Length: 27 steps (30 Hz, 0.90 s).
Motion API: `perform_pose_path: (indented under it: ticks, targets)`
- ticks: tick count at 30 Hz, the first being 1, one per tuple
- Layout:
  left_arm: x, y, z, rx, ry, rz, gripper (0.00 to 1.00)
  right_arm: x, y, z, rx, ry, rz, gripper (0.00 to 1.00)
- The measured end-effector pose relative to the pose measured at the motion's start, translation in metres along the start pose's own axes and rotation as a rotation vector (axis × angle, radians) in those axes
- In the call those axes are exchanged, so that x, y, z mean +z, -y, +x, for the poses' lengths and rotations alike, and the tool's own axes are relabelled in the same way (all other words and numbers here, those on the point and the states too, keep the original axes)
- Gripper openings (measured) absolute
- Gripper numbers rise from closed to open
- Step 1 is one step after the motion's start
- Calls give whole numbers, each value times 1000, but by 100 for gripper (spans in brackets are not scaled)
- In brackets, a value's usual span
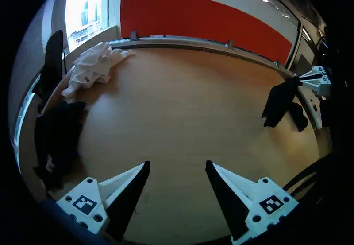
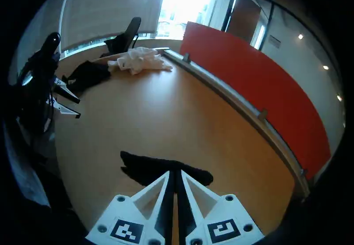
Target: Fold towel
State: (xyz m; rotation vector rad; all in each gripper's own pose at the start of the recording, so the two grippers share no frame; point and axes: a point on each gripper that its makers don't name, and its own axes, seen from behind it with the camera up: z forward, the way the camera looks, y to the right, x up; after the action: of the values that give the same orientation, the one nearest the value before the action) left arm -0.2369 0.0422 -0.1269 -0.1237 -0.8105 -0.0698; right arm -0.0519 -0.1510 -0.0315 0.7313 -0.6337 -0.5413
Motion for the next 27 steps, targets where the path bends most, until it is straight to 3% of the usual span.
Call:
perform_pose_path:
  ticks: [15,27]
  targets:
    - [4,-10,6,21,-4,-22,93,-24,-46,-6,54,-7,-53,4]
    - [7,-20,11,38,-1,-26,93,-37,-102,-36,81,41,-101,4]
